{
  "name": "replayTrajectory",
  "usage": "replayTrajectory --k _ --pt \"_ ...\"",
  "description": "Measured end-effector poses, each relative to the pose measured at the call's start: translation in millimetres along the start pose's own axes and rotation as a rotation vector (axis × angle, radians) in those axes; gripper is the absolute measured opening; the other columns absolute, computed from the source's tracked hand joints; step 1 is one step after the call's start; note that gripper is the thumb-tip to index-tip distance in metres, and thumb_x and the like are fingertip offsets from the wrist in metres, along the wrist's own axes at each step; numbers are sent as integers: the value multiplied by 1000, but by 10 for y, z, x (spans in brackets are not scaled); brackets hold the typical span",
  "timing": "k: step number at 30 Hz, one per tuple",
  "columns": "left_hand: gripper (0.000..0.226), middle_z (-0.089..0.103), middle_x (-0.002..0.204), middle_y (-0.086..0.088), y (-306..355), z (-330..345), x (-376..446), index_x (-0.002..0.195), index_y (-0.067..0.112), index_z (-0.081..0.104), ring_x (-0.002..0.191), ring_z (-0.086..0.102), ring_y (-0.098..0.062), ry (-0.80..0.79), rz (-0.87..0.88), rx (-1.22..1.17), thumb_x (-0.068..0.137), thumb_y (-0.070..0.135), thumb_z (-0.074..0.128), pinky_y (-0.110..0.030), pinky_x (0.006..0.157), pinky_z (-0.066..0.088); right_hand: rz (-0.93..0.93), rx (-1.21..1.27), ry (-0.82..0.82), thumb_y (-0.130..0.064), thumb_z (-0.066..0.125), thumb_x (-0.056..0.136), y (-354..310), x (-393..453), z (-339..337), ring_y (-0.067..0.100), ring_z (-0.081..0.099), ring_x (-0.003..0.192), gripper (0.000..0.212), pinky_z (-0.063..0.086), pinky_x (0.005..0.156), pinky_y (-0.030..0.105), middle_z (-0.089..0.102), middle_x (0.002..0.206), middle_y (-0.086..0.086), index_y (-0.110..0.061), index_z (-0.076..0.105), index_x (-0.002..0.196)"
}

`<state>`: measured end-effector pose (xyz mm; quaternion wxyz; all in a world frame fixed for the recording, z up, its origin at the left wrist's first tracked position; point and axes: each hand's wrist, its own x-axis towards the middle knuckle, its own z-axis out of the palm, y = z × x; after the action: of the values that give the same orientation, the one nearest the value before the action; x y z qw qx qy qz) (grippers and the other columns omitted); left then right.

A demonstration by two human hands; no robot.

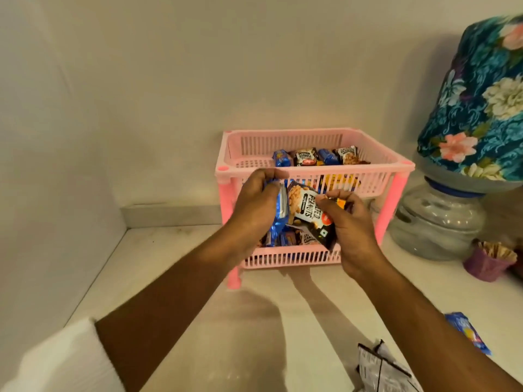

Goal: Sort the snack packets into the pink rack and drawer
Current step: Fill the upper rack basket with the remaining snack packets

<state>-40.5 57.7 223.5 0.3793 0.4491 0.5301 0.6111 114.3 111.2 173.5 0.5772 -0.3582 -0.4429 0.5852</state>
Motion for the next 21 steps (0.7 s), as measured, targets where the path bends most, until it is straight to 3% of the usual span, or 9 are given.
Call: replayTrajectory --k 2,5,8,11,13,15,17,21 --pt "31 67 107 3 302 -13 116 101 28 66 89 65 -18 -28 79 17 101 11 40 -39 78 58 -91 -74 -25 -18 80 82 -277 53 32 20 76 88 16 61 65 36 77 96 3 -29 70 89" --pt "36 63 104 -1 624 -77 403 103 27 68 82 59 -15 -13 205 103 103 10 37 -29 65 53 -128 -60 -34 -18 82 79 -622 183 83 26 75 89 18 62 69 44 76 99 7 -25 72 91" --pt "36 58 87 0 762 -124 826 97 27 68 72 49 -14 66 260 225 103 11 36 -23 59 41 -146 -65 -21 -14 81 80 -871 467 197 22 76 85 16 60 63 35 75 100 6 -25 71 87" --pt "30 59 106 -10 762 -159 1308 107 20 64 84 53 -18 105 115 306 94 2 43 -28 66 43 -15 -77 -35 -11 75 85 -1001 851 353 19 77 75 12 58 57 30 75 99 9 -17 68 92" --pt "34 53 128 -18 675 -207 1584 116 15 59 104 56 -24 43 -23 363 87 -2 50 -31 70 48 76 -120 -77 -7 69 88 -998 1091 470 22 77 73 18 59 59 32 72 101 14 -8 64 105" --pt "44 42 138 -20 549 -262 1795 125 14 55 118 54 -30 -26 -98 508 84 -2 56 -37 83 55 109 -205 -104 -1 60 91 -951 1300 613 25 77 72 22 61 60 36 68 104 15 -10 60 112" --pt "56 34 142 -16 409 -318 1948 134 15 51 121 50 -32 -68 -130 703 83 -4 61 -40 94 54 152 -275 -140 4 52 93 -874 1482 757 29 76 79 30 63 64 42 66 105 16 -16 61 113" --pt "65 30 142 -14 143 -371 2246 140 18 47 116 50 -32 -140 -171 973 82 -6 62 -35 88 54 299 -413 -213 4 45 99 -708 1841 1016 30 71 90 31 63 75 45 64 106 17 -11 67 114"
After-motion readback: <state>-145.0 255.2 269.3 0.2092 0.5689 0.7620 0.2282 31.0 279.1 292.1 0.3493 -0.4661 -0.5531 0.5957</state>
